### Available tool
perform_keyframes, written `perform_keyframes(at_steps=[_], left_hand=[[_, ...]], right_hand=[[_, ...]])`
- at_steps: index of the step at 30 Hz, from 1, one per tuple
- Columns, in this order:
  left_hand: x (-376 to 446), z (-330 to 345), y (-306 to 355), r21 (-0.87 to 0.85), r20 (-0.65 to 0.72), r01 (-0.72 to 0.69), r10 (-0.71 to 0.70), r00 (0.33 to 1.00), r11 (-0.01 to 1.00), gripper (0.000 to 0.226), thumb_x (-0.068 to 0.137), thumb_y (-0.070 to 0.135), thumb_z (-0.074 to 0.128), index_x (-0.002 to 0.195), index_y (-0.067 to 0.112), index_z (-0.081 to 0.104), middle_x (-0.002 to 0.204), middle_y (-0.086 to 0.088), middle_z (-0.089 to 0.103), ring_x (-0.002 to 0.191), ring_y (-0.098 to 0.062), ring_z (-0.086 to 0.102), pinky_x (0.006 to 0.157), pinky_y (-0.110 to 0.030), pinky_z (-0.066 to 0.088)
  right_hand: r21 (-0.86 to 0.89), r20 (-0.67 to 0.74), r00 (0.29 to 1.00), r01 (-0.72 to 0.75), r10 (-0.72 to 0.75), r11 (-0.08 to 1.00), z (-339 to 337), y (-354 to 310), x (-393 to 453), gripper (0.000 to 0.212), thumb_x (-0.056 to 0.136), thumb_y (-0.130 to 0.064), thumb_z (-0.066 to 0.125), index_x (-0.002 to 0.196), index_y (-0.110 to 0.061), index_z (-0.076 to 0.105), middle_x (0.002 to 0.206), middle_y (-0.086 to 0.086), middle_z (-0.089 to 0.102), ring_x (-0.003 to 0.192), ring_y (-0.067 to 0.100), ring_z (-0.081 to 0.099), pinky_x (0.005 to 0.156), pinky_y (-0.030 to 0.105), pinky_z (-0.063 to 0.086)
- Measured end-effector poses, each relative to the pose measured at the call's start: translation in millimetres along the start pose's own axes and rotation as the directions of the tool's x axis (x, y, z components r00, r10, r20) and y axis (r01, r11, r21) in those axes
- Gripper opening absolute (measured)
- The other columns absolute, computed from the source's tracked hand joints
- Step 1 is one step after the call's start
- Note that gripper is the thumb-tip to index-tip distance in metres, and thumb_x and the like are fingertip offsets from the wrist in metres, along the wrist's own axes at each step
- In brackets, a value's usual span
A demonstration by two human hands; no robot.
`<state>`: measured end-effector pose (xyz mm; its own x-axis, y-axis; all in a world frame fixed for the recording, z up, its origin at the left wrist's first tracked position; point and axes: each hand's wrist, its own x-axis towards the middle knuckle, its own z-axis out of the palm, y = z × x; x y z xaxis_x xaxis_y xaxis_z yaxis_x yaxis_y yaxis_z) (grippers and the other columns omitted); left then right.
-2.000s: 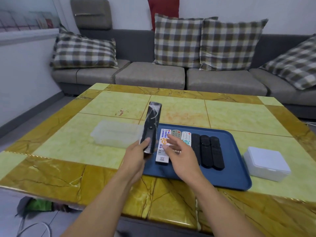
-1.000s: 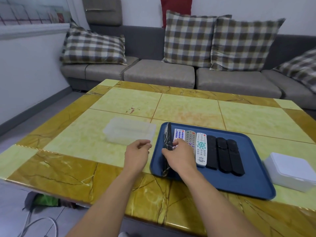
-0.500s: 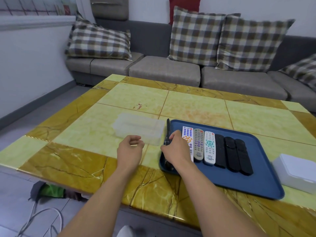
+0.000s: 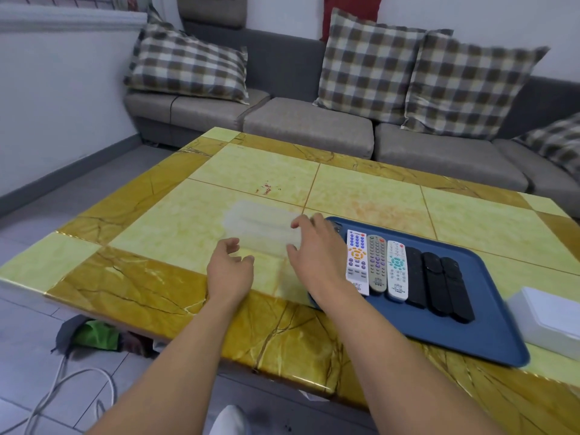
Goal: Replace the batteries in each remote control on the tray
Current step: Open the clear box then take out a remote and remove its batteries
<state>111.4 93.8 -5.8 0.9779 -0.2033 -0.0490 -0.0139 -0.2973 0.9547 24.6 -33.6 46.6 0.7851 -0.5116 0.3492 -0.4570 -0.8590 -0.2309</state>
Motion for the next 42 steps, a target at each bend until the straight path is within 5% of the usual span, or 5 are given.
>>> perform_keyframes(at_steps=[13, 19, 29, 35, 42], left_hand=[[18.9, 14.7, 2.7, 0.072, 0.124, -0.017, 0.008, 0.992, 0.997, 0.098, 0.089, 0.040, 0.071, 0.160, 0.011, 0.009, 0.168, -0.004, 0.013, 0.152, -0.023, 0.022, 0.122, -0.045, 0.026], [14.3, 28.1, 12.8, -0.047, 0.001, 0.098, -0.098, 0.995, 0.994, 0.095, 0.091, 0.050, 0.065, 0.160, 0.011, 0.012, 0.167, -0.006, 0.017, 0.152, -0.025, 0.022, 0.122, -0.046, 0.025], [13.3, 34.8, 28.6, -0.081, -0.109, 0.100, -0.109, 0.988, 0.992, 0.098, 0.087, 0.028, 0.074, 0.158, 0.041, 0.010, 0.166, -0.001, 0.014, 0.151, -0.026, 0.021, 0.115, -0.045, 0.031], [12.2, 37.9, 30.4, -0.054, -0.070, 0.130, -0.133, 0.989, 0.990, 0.078, 0.088, 0.031, 0.065, 0.157, 0.029, 0.028, 0.168, 0.005, 0.003, 0.153, -0.022, 0.015, 0.120, -0.042, 0.024], [0.8, 33.1, 34.2, -0.034, -0.105, 0.143, -0.146, 0.984, 0.989, 0.078, 0.089, 0.029, 0.064, 0.157, 0.022, 0.027, 0.168, 0.001, 0.002, 0.154, -0.025, 0.011, 0.122, -0.046, 0.023]], right_hand=[[-0.284, 0.393, 0.898, 0.324, -0.198, 0.903, 0.9, -22.8, 46.2, 0.026, 0.084, -0.004, 0.056, 0.110, -0.011, 0.058, 0.100, 0.008, 0.061, 0.079, 0.026, 0.049, 0.066, 0.034, 0.037], [-0.159, 0.511, 0.851, 0.236, -0.125, 0.959, -24.4, -18.6, 65.4, 0.054, 0.082, -0.016, 0.056, 0.136, -0.021, 0.055, 0.127, 0.007, 0.059, 0.112, 0.031, 0.058, 0.089, 0.039, 0.052], [-0.074, -0.086, 0.996, -0.029, 0.022, 0.997, -43.0, 14.7, 111.9, 0.035, 0.087, -0.004, 0.063, 0.106, -0.032, 0.072, 0.113, -0.004, 0.064, 0.107, 0.022, 0.060, 0.069, 0.030, 0.036], [-0.027, 0.511, 0.860, 0.008, 0.007, 1.000, 4.7, 43.9, 97.1, 0.045, 0.101, -0.027, 0.050, 0.147, -0.025, 0.047, 0.152, 0.003, 0.045, 0.138, 0.027, 0.043, 0.111, 0.036, 0.038], [0.129, 0.589, 0.806, -0.025, -0.057, 0.991, -8.7, 42.3, 79.0, 0.047, 0.105, -0.032, 0.046, 0.150, -0.021, 0.043, 0.158, 0.006, 0.037, 0.144, 0.025, 0.034, 0.115, 0.033, 0.030]])
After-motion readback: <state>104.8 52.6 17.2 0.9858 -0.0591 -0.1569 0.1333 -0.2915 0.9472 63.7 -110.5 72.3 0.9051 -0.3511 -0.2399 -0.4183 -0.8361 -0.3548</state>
